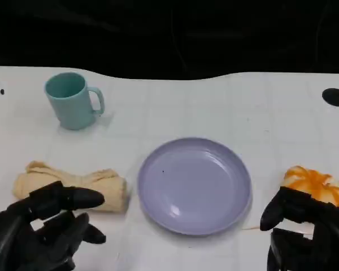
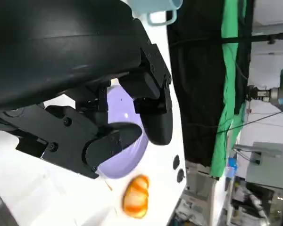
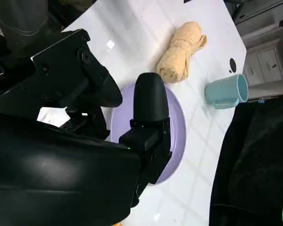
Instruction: Grasp the towel on the left side of the plate with the left hand and place it into the plate.
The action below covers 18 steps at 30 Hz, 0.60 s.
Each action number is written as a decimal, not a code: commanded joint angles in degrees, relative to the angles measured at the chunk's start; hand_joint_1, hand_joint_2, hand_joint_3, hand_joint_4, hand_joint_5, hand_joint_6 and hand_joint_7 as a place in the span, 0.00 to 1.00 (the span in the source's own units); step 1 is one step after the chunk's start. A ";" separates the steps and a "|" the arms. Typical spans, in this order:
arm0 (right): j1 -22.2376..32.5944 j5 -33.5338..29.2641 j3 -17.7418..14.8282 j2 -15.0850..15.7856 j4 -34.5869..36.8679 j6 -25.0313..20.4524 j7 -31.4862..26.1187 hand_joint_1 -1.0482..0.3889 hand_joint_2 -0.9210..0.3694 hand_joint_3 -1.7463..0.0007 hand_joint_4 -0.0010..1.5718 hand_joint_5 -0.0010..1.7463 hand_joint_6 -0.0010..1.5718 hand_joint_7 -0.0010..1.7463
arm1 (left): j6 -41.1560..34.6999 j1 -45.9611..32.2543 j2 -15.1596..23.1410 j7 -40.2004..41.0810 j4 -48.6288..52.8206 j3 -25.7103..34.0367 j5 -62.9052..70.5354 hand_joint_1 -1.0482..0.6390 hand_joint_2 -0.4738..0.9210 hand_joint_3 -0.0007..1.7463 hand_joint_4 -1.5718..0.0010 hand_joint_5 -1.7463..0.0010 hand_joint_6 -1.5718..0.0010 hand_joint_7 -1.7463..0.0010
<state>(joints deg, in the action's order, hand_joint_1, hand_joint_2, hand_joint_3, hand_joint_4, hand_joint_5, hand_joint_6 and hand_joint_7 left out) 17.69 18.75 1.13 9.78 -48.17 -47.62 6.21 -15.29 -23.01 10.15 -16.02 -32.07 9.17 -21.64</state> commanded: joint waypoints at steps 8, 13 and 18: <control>-0.02 0.31 -0.30 -0.02 -0.34 -0.09 -0.51 0.69 0.30 0.22 0.49 1.00 0.37 0.97 | 5.30 2.61 10.34 1.48 -7.47 -1.20 25.27 0.38 1.00 0.11 0.64 0.77 0.64 1.00; 0.00 0.32 -0.17 -0.07 -0.67 -0.32 -0.65 0.69 0.31 0.22 0.49 1.00 0.37 0.97 | 5.37 7.48 16.97 1.20 -6.42 -5.12 41.65 0.32 1.00 0.06 0.71 0.84 0.73 1.00; 0.12 0.61 -0.25 -0.48 -1.22 -0.86 -1.17 0.69 0.31 0.22 0.49 1.00 0.37 0.97 | 5.97 13.08 23.72 -1.40 -2.86 -11.40 61.22 0.27 1.00 0.04 0.78 0.89 0.79 1.00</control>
<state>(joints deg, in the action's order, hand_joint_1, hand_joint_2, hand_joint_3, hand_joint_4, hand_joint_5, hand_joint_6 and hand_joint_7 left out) 17.71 18.87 1.47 9.29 -48.54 -48.01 5.41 -9.73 -12.43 30.61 -15.47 -36.72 0.39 32.15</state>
